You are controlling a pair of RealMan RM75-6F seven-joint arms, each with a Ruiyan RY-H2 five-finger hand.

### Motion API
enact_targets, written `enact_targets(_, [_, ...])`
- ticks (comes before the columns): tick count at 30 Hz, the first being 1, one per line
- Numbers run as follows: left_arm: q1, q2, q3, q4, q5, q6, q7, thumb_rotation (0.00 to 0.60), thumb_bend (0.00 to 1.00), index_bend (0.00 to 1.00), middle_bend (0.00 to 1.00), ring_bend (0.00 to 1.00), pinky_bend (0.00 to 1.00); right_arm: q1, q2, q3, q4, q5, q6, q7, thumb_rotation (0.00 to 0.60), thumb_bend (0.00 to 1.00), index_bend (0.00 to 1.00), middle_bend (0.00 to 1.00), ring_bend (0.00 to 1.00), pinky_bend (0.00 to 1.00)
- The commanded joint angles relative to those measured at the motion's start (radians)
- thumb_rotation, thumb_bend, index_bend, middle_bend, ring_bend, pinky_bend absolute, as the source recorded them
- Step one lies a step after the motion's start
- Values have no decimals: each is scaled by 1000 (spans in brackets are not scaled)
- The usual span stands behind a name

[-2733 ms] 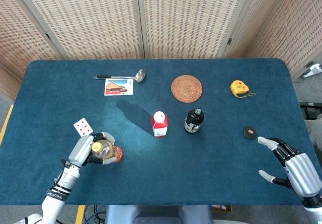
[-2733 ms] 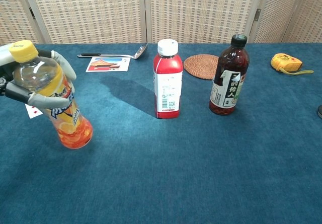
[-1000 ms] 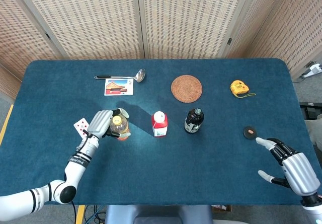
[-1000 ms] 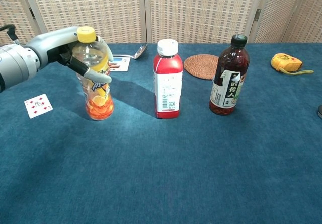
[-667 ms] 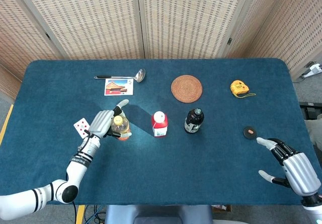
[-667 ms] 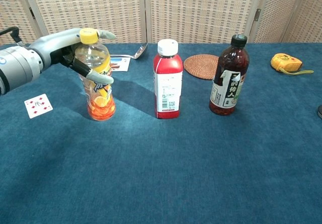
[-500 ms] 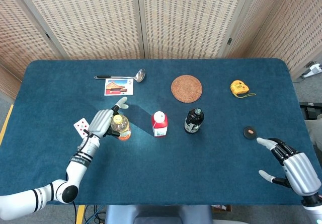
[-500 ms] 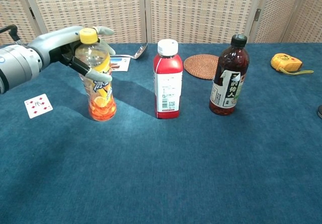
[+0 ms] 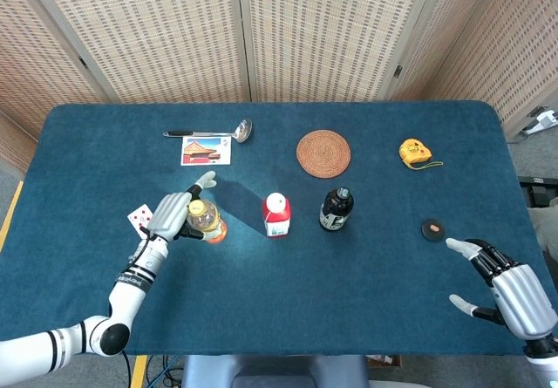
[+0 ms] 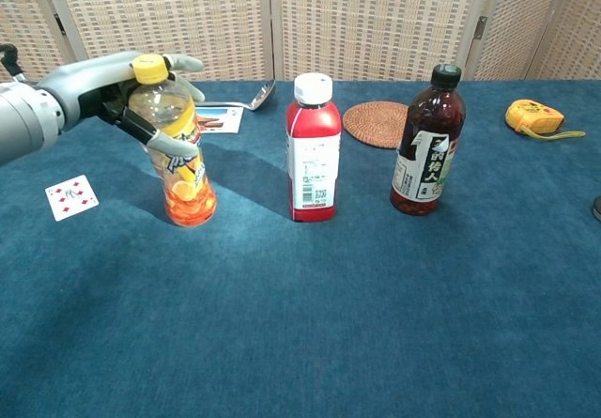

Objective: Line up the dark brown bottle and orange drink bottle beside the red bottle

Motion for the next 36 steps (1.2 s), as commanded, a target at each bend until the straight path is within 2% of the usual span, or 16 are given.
enact_targets(1, [7, 12, 6, -18, -11, 7, 13, 600, 31, 0, 162, 410, 461, 0, 0, 0, 0, 0, -1, -1, 600, 0, 209, 283, 201, 490])
enact_targets(12, [18, 43, 10, -46, -38, 17, 27, 600, 30, 0, 151, 406, 462, 2, -1, 0, -3, 0, -7, -8, 600, 0, 209, 283, 201, 490])
enact_targets(23, [37, 93, 31, -87, -53, 38, 71, 600, 28, 0, 96, 368, 462, 2, -2, -1, -4, 0, -11, -14, 600, 0, 209, 283, 201, 490])
enact_targets(36, [106, 187, 113, -144, -24, 151, 225, 600, 27, 0, 80, 314, 462, 2, -6, 7, -11, 21, -28, -48, 600, 0, 209, 283, 201, 490])
